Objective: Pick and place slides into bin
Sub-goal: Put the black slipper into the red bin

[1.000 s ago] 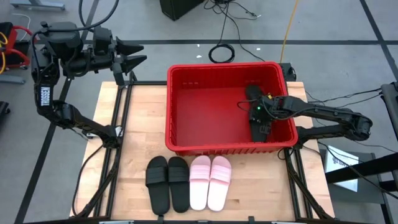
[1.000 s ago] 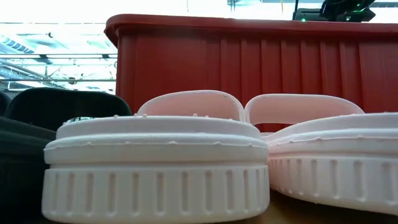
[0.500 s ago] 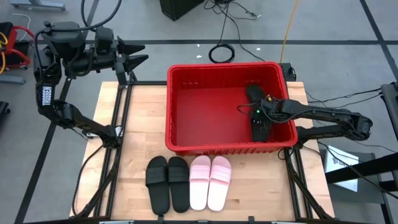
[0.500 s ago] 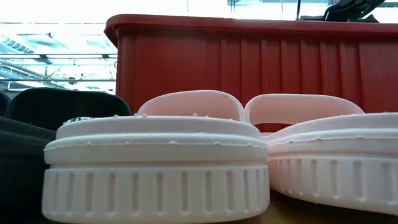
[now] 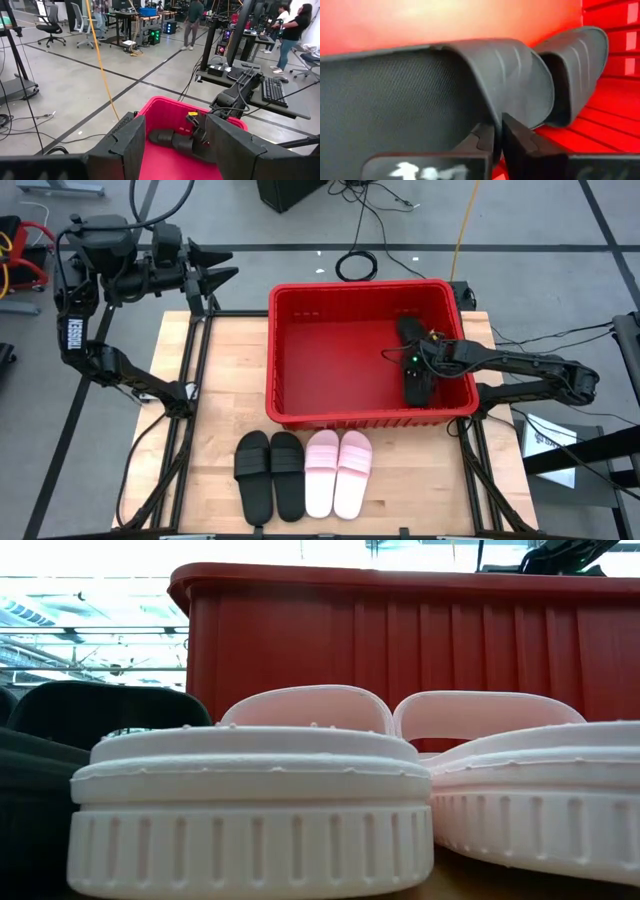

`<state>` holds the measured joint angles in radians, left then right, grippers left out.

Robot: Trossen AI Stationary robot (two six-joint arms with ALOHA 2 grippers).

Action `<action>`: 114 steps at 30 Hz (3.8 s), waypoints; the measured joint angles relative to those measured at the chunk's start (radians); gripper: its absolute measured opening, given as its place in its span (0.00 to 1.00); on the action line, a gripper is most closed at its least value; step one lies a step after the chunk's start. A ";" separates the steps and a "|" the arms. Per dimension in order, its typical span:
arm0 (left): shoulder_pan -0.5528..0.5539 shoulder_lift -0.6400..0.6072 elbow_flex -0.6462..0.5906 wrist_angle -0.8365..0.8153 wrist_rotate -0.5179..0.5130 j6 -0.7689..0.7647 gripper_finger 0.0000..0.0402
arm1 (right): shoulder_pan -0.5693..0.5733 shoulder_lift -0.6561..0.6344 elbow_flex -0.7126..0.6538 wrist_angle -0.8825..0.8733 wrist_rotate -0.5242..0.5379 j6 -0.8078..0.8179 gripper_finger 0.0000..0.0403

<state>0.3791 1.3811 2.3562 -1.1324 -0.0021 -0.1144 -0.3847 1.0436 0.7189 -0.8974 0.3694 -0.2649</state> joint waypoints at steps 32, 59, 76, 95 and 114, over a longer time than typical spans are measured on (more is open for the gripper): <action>-0.009 0.022 0.000 0.029 0.001 -0.031 0.51 | -0.068 -0.099 0.039 -0.148 -0.085 -0.050 0.00; -0.010 0.026 0.000 0.029 0.001 -0.028 0.51 | -0.067 -0.081 0.039 -0.048 -0.032 0.006 0.00; -0.010 0.026 0.000 0.029 0.000 -0.019 0.51 | -0.069 -0.090 0.127 -0.116 -0.002 -0.038 0.00; -0.010 0.026 0.000 0.029 0.001 -0.026 0.51 | -0.139 -0.091 0.003 -0.010 0.016 -0.092 0.00; -0.010 0.026 0.000 0.029 0.000 -0.019 0.51 | -0.140 -0.089 0.000 -0.030 0.146 -0.223 0.24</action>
<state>0.3687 1.4075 2.3562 -1.1034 -0.0017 -0.1337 -0.5243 0.9543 0.7193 -0.9278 0.5153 -0.4875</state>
